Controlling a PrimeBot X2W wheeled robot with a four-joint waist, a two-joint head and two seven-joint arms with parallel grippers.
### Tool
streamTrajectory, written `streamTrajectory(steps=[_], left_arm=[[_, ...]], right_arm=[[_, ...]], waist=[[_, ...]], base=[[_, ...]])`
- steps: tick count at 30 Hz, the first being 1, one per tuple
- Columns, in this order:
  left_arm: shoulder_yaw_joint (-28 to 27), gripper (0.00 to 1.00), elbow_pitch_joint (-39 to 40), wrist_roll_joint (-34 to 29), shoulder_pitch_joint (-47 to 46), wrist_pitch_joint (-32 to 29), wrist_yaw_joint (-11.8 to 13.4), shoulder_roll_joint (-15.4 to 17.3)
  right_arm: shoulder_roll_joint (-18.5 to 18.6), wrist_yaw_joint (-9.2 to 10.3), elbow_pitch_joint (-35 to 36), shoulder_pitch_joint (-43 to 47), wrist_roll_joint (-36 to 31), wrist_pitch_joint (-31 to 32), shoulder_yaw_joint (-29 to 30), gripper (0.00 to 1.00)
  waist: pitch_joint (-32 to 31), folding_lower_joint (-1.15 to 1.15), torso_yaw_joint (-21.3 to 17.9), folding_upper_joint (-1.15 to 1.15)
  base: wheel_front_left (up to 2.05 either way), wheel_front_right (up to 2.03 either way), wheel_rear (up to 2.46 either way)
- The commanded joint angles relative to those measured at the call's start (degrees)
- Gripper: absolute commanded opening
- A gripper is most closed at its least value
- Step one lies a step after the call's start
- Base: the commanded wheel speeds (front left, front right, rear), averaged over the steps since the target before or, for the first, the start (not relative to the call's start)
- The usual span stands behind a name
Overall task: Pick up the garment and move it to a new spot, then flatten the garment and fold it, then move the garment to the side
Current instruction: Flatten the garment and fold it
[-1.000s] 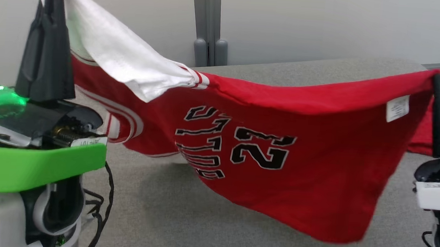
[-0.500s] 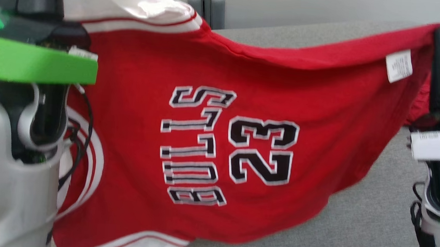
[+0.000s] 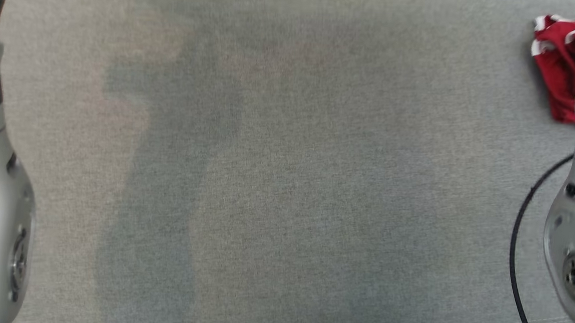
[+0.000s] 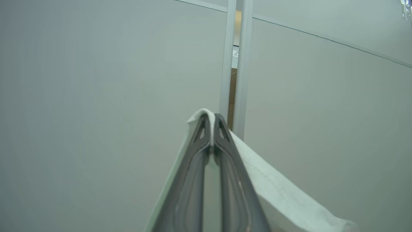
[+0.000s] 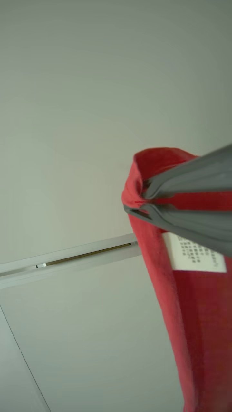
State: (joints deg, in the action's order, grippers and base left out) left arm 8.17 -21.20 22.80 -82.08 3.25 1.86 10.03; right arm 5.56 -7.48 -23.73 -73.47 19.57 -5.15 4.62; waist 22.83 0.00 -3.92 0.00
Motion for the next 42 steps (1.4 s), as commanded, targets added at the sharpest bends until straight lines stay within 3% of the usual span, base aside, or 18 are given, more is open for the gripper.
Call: streamTrajectory(steps=[1, 9, 14, 19, 28, 38, 42], left_arm=[[0.0, 0.0, -1.7, 0.3, -1.1, 1.5, -0.5, -0.7], [0.2, 0.0, -10.8, 3.1, 4.3, 9.3, -3.8, -3.6], [-0.8, 0.0, -12.1, 5.1, 10.2, 11.6, -5.7, -4.9], [-3.2, 0.0, -8.3, 6.5, 17.0, 12.1, -7.2, -5.5], [-6.9, 0.0, 4.2, 7.0, 34.2, 12.0, -8.9, -6.6], [-7.2, 0.0, 14.7, 8.5, 56.2, 12.0, -9.2, -7.0], [-6.3, 0.0, 18.0, 10.8, 64.1, 12.0, -8.0, -7.0]], right_arm=[[-0.2, -0.01, -3.0, -1.9, -1.4, -1.3, -0.1, 0.0], [0.4, -0.01, -20.2, -2.4, -2.5, -8.8, 0.3, 0.0], [0.1, -0.01, -24.3, 0.5, -1.0, -10.0, -2.5, 0.0], [1.2, -0.01, -19.7, 5.5, 3.2, -10.1, -7.1, 0.0], [3.6, -0.01, -8.6, 18.4, 10.3, -10.1, -9.8, 0.0], [4.9, -0.01, 1.4, 37.5, 12.6, -10.1, -9.5, 0.0], [4.3, -0.01, 4.7, 44.7, 12.2, -10.1, -8.6, 0.0]], waist=[[5.8, 0.0, 2.0, 0.0], [14.8, 0.0, 5.0, 0.0], [16.7, 0.0, 5.4, 0.0], [16.1, 0.0, 5.3, 0.0], [11.0, 0.0, 4.7, 0.0], [0.9, 0.0, 5.5, 0.0], [-3.7, 0.0, 6.5, 0.0]], base=[[0.0, 0.0, 0.0], [0.0, 0.0, 0.0], [0.0, 0.0, 0.0], [0.0, 0.0, 0.0], [0.0, 0.0, 0.0], [0.0, 0.0, 0.0], [0.0, 0.0, 0.0]])
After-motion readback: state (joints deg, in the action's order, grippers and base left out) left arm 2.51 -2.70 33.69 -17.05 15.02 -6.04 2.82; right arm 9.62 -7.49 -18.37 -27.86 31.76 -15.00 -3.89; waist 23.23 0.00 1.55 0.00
